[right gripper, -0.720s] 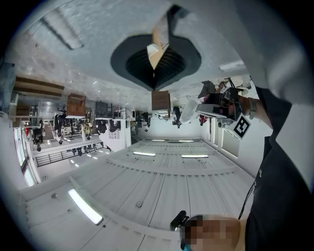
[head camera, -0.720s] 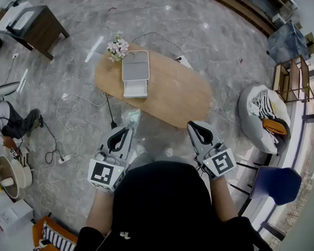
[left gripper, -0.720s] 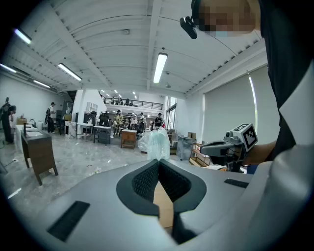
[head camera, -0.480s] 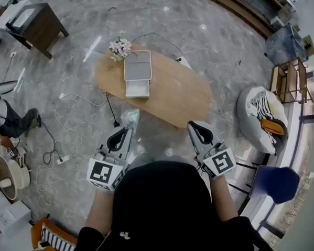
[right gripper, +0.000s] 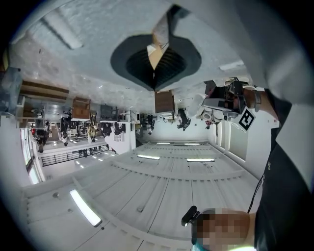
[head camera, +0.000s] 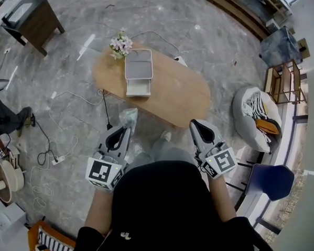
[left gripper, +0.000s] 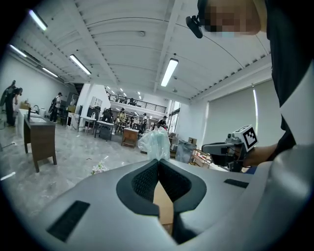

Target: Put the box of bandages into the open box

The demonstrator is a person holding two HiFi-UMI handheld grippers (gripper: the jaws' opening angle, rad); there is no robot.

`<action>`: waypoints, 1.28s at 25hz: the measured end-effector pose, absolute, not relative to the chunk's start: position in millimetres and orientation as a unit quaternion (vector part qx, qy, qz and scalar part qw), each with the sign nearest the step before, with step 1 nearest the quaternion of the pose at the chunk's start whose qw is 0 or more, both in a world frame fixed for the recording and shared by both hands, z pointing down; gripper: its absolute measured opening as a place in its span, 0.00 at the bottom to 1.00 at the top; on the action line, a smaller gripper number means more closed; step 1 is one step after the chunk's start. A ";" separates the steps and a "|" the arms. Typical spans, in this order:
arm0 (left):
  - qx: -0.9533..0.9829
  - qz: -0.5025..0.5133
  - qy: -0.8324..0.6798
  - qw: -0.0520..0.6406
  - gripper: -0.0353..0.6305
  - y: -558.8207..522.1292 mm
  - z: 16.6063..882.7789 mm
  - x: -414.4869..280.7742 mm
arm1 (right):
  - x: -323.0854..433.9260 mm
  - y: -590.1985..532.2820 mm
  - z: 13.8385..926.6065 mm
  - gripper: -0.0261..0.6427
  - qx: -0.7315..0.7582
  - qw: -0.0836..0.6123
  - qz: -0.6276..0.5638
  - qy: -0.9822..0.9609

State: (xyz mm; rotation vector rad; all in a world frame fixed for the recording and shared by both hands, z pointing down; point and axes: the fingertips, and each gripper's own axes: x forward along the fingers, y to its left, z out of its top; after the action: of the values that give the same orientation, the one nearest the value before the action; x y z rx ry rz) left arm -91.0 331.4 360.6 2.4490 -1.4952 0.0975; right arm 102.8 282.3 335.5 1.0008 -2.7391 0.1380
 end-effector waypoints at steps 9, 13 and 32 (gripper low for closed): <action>0.841 0.045 -0.520 0.143 0.08 305.0 374.2 -94.3 | 92.4 249.1 350.5 0.04 0.326 0.118 0.055 -0.936; 0.834 0.053 -0.532 0.140 0.08 281.0 375.3 -96.3 | 86.7 220.9 357.4 0.03 0.308 0.120 0.060 -0.942; 0.795 0.085 -0.576 0.168 0.08 122.5 388.4 -66.4 | 106.2 56.3 372.4 0.04 0.233 0.129 0.079 -0.961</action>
State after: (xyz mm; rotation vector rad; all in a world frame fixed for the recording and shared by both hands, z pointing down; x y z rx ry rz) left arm -66.4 122.5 388.4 2.2630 -1.6395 0.2412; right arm 106.2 56.3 372.4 0.6781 -2.7920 0.2309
